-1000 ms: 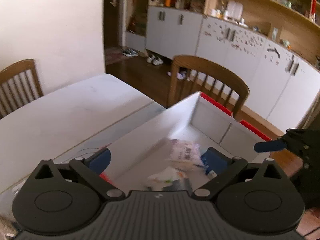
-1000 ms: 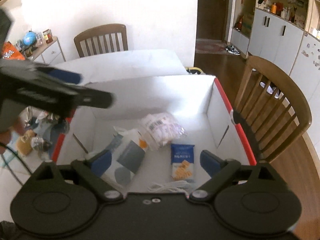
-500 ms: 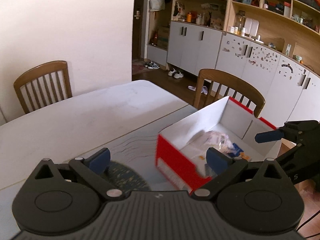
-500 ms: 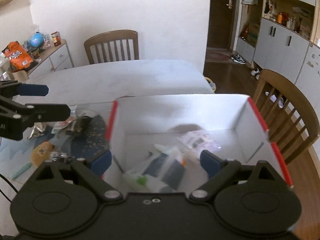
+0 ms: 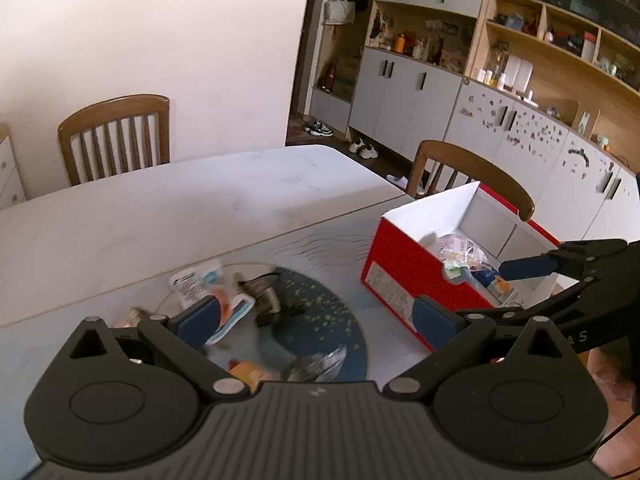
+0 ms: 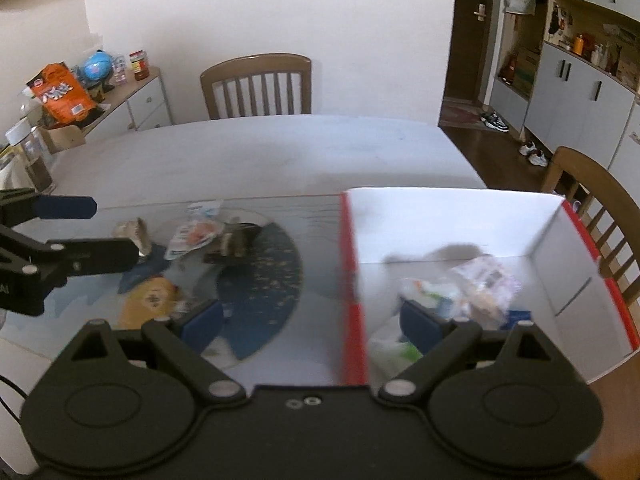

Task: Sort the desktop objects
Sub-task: 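Withdraw both tools from the red box back over the table, then move left tool to green stick while right tool moves to yellow bread roll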

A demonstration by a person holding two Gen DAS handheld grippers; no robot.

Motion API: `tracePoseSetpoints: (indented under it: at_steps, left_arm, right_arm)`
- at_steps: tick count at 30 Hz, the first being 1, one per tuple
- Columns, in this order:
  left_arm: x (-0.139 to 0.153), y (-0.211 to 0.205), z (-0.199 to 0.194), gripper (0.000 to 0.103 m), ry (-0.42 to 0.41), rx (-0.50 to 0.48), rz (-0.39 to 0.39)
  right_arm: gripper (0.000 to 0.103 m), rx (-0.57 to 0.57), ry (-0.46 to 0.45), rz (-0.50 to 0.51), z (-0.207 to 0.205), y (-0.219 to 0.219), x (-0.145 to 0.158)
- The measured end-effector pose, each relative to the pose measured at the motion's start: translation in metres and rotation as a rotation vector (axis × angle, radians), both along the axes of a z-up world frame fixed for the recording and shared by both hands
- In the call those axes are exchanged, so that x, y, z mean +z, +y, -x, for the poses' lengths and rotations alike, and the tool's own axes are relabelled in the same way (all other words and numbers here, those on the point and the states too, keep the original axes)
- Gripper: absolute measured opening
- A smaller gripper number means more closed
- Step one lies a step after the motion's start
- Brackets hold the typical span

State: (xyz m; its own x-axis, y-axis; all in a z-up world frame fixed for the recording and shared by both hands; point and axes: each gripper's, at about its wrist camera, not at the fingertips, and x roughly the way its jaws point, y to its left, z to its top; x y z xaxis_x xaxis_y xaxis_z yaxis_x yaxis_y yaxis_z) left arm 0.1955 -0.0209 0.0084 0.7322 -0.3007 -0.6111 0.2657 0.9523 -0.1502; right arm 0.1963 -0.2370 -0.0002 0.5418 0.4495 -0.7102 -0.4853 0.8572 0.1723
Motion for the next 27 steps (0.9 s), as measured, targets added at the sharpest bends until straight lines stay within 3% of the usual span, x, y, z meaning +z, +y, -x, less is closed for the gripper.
tracePoseSetpoints:
  at_steps: [16,27]
  left_arm:
    - [-0.012,0.087,0.051,0.102,-0.009,0.064,0.020]
    - [-0.036,0.119,0.070,0.102,0.000,0.079,0.007]
  right_arm:
    - [0.095,0.025,0.017,-0.022,0.043,0.077,0.000]
    - [0.094,0.055,0.011,-0.006,0.058,0.122,-0.007]
